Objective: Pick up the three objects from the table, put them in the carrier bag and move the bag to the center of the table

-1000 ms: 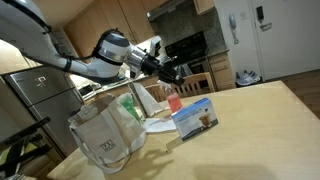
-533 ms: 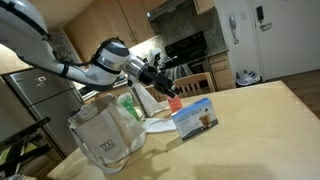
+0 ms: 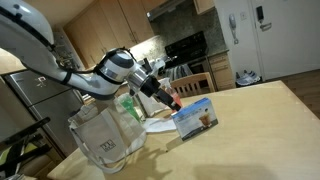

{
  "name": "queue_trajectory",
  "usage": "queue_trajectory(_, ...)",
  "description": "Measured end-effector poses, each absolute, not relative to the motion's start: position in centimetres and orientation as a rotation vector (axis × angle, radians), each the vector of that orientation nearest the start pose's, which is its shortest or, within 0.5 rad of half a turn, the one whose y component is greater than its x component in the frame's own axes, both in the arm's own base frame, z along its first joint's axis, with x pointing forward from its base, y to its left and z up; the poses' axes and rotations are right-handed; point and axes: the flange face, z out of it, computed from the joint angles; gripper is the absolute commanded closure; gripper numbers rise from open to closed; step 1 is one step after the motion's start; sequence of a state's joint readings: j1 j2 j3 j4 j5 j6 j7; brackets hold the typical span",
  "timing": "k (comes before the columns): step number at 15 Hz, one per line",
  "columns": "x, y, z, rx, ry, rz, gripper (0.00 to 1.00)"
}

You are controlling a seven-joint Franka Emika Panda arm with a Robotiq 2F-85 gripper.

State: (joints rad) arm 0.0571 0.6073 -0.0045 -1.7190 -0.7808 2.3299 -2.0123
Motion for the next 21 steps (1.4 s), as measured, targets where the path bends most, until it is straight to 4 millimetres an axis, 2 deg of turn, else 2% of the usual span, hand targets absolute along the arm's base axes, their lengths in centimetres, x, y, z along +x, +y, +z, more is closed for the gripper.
queue_trajectory(7,68.4,3.2,23.2,0.759,2.559,-0.638,0.0)
queue_trajectory(15,70.8,3.0,19.7,0.767,2.528,-0.655,0.0)
queue_trajectory(18,71.6,3.1,19.7,0.769,2.516,-0.646,0.0)
queue_trajectory(21,72.3,3.4,20.6,0.755,2.495,-0.638,0.0)
